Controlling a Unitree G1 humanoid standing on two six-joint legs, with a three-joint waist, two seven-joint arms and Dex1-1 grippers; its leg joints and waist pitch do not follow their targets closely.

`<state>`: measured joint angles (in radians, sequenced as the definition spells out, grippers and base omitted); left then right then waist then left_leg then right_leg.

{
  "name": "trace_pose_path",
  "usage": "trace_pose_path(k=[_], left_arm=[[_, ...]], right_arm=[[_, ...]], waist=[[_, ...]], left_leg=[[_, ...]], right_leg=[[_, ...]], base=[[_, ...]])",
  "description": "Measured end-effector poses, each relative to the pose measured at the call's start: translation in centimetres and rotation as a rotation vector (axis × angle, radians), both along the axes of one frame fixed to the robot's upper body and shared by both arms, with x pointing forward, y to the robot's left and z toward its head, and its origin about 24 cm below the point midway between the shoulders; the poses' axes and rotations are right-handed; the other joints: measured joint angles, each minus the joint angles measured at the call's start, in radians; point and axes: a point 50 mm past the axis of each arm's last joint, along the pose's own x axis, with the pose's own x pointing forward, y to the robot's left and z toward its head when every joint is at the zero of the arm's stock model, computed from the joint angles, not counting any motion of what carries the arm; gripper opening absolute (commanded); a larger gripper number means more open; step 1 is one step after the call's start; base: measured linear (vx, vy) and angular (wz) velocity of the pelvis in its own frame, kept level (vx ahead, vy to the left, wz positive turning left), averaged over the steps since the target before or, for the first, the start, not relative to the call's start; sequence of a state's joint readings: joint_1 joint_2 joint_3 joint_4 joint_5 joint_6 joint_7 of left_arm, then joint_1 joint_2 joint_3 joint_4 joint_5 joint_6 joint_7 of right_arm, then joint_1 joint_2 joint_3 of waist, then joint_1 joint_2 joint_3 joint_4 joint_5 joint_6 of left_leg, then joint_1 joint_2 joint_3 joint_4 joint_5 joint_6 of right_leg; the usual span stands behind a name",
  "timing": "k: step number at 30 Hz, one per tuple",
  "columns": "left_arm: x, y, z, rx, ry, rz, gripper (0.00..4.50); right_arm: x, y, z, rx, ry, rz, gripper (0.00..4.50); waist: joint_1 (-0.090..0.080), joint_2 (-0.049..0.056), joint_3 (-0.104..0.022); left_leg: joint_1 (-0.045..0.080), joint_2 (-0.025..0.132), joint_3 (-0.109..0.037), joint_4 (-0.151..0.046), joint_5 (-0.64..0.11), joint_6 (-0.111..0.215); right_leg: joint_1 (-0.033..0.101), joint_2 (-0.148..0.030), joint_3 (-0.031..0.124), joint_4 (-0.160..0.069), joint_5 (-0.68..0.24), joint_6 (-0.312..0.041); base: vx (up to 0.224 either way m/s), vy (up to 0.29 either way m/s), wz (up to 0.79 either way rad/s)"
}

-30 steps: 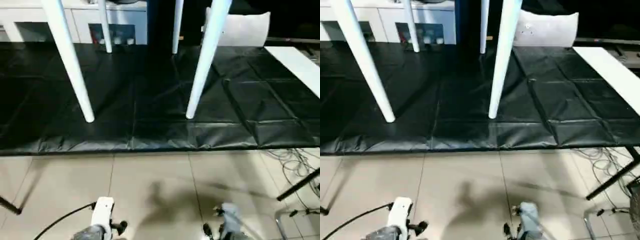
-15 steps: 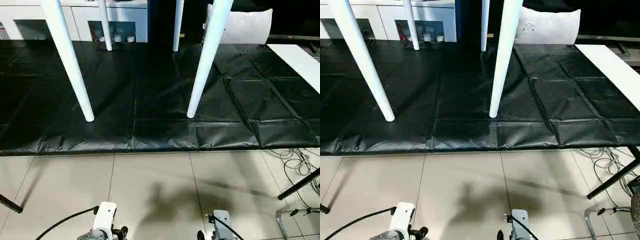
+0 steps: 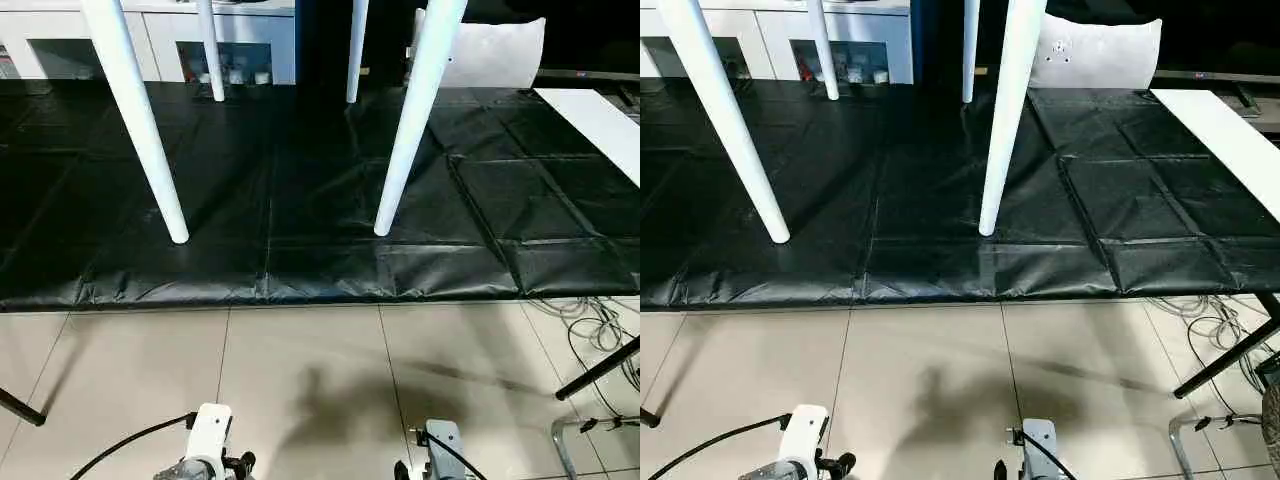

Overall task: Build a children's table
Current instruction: Flip table

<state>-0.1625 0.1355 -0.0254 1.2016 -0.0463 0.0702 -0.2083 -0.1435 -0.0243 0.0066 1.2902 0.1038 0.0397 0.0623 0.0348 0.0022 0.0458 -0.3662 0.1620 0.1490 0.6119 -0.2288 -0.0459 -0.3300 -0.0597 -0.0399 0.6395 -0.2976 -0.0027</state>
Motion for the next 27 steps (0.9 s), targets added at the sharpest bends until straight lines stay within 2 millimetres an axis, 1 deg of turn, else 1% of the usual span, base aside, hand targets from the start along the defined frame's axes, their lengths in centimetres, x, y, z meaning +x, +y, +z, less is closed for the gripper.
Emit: trace_pose_path(k=[27], left_arm=[[0.00,0.00,0.00,0.000,0.000,0.000,4.46]], right_arm=[[0.00,0.00,0.00,0.000,0.000,0.000,4.50]], waist=[[0.000,0.000,0.000]], left_leg=[[0.000,0.001,0.005,-0.008,0.003,0.005]], right_leg=[[-0.001,0.000,0.000,-0.008,0.000,0.000]], base=[[0.000,0.000,0.00]])
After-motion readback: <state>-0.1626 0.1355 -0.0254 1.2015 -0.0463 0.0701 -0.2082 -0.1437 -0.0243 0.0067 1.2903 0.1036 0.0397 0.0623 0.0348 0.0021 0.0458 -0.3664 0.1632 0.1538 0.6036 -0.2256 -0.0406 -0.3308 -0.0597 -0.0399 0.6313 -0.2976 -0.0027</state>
